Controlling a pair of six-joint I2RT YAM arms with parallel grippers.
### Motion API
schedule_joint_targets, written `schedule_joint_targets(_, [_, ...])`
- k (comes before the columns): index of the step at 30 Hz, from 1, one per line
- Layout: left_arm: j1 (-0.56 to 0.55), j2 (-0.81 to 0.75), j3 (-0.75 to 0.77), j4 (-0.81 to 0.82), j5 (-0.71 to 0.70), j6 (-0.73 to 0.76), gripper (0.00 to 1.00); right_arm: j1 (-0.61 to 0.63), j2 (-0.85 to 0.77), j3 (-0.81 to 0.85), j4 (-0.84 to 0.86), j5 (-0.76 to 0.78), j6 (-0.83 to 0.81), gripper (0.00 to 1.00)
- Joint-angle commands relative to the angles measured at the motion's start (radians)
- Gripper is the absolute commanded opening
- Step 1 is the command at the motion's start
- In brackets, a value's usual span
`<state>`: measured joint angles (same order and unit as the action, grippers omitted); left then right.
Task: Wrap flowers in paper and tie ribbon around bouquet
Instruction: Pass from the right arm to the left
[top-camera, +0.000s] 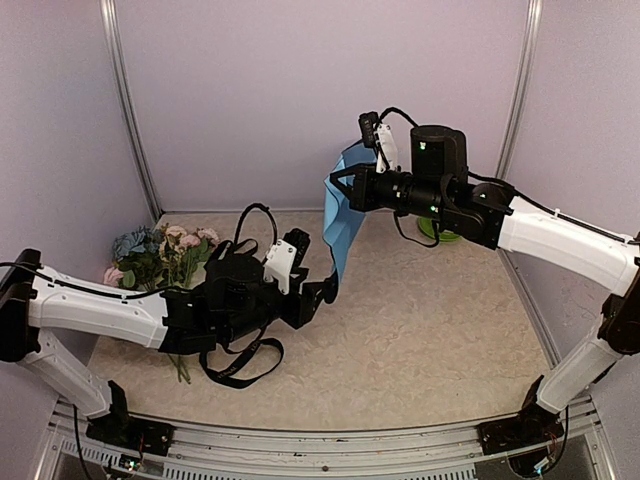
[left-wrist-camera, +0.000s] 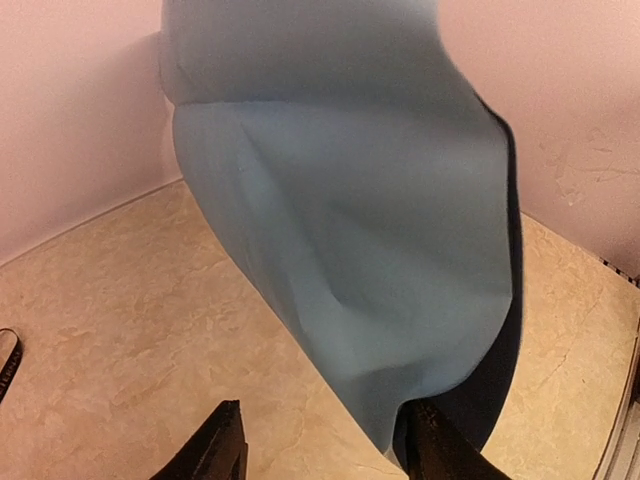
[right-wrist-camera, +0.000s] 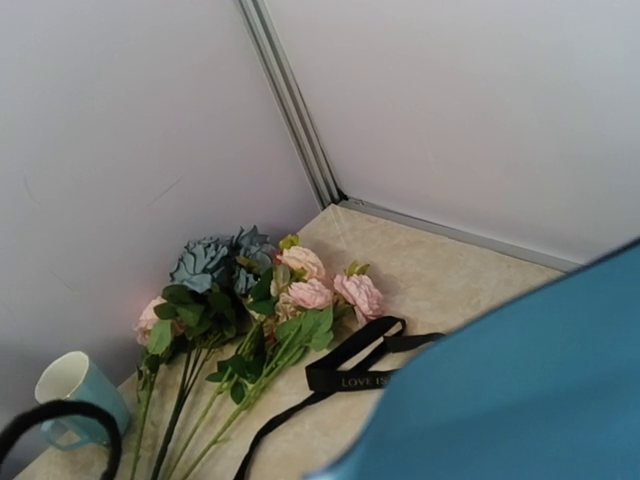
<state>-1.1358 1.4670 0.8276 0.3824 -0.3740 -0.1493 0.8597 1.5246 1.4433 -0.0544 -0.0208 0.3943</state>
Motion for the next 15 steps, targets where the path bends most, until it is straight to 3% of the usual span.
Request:
schedule_joint_targets(1, [-0.027, 0.007, 0.031, 0.040, 0.014, 0.061, 0.55, -0.009, -0.008, -0.002, 0.021, 0.006, 0.010, 0.00])
schedule_joint_targets(10, [-0.068, 0.054, 0.077, -0.003, -0.113, 0.070, 0.57, -0.008, -0.003, 0.002, 0.030, 0.027, 0.017, 0.00])
schedule_joint_targets(15, [-0.071, 0.071, 0.099, -0.021, -0.201, 0.070, 0.38, -0.009, -0.008, -0.006, 0.028, 0.019, 0.019, 0.00])
